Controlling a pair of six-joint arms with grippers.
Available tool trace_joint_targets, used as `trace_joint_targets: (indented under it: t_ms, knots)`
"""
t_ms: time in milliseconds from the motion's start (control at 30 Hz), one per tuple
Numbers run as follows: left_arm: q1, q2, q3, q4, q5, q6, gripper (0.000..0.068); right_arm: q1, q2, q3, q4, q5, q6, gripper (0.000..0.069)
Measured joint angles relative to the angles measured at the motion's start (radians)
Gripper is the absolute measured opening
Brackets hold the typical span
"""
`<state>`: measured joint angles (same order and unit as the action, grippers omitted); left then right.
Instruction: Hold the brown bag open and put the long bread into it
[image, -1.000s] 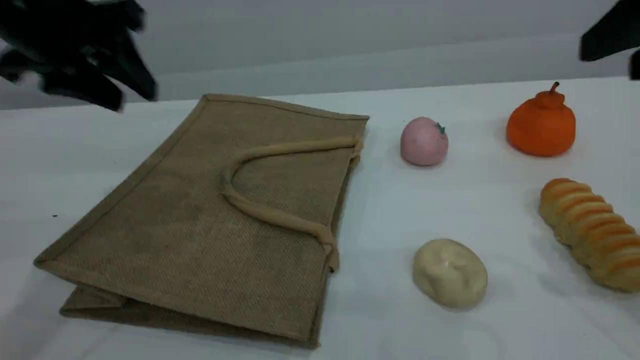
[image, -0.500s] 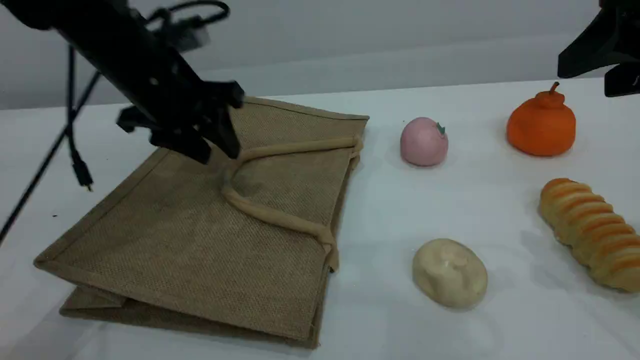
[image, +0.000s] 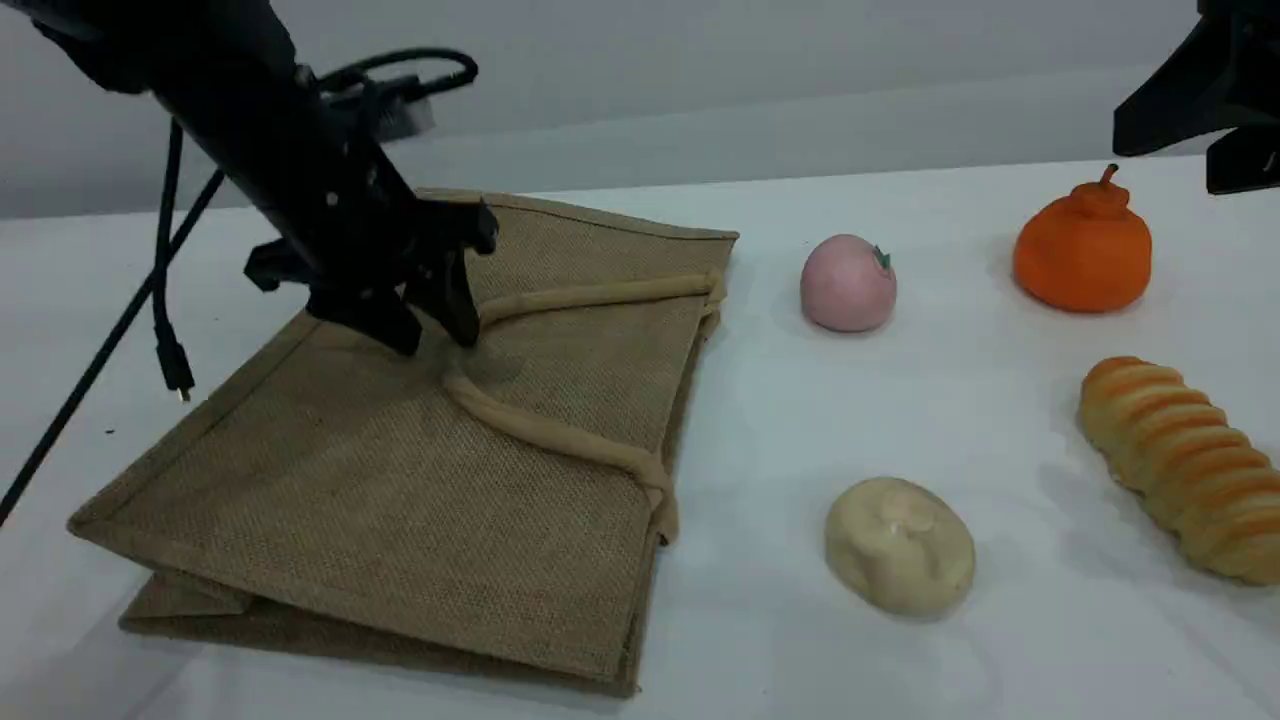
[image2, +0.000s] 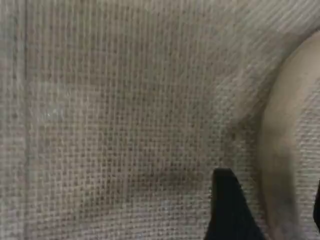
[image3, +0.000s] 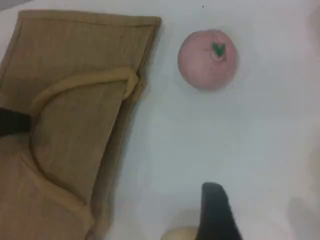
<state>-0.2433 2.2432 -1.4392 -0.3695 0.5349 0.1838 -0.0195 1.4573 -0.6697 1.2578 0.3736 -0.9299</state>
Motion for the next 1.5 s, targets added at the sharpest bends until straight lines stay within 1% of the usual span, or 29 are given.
trace_joint_targets:
  t_ms: [67, 333, 433, 600, 700, 733, 800, 867, 967, 1033, 1133, 1267, 1400, 1500]
  knots:
    - [0.0, 0.017, 0.0, 0.0, -0.011, -0.014, 0.0364, 0.0, 0.0, 0.0, 0.0, 0.0, -0.015, 0.0391]
    - [-0.001, 0.041, 0.0, -0.003, -0.012, -0.021, 0.0359, 0.0, 0.0, 0.0, 0.005, -0.001, -0.021, 0.0391]
    - [-0.008, 0.041, 0.0, -0.001, -0.01, -0.036, 0.03, 0.0, 0.0, 0.0, 0.005, -0.001, -0.021, 0.0391]
    - [-0.038, 0.041, 0.0, -0.004, -0.037, -0.04, 0.0097, 0.0, 0.0, 0.0, 0.004, -0.001, -0.021, 0.0391]
    - [-0.05, 0.041, 0.0, -0.034, -0.062, -0.04, 0.0088, 0.0, 0.0, 0.0, 0.004, -0.001, -0.024, 0.0391]
    - [-0.051, 0.036, 0.0, -0.05, -0.059, -0.037, 0.0088, 0.0, 0.0, 0.001, 0.004, -0.002, -0.024, 0.0391]
    - [-0.05, 0.02, -0.003, -0.054, -0.037, -0.036, 0.0088, 0.0, 0.008, 0.002, 0.004, -0.019, -0.025, 0.0391]
    - [-0.049, -0.008, -0.026, -0.047, 0.007, -0.027, 0.0088, 0.0, 0.026, 0.002, 0.004, -0.042, -0.025, 0.0391]
    - [-0.049, -0.063, -0.084, -0.045, 0.113, 0.0, 0.0088, 0.0, 0.067, 0.002, 0.004, -0.074, -0.03, 0.0391]
    - [-0.049, -0.102, -0.137, -0.046, 0.201, 0.013, 0.0088, 0.0, 0.102, 0.003, 0.004, -0.093, -0.042, 0.0391]
    - [-0.05, -0.169, -0.226, -0.046, 0.338, 0.061, 0.0088, 0.0, 0.15, 0.003, 0.005, -0.112, -0.055, 0.0391]
    - [-0.05, -0.241, -0.346, -0.046, 0.504, 0.099, 0.0088, 0.0, 0.211, 0.003, 0.019, -0.2, -0.098, 0.0391]
    - [-0.05, -0.298, -0.447, -0.058, 0.62, 0.106, 0.0088, 0.0, 0.254, -0.002, 0.034, -0.272, -0.132, 0.0391]
    - [-0.05, -0.319, -0.502, -0.055, 0.687, 0.145, 0.0088, 0.0, 0.282, -0.017, 0.034, -0.274, -0.132, 0.0391]
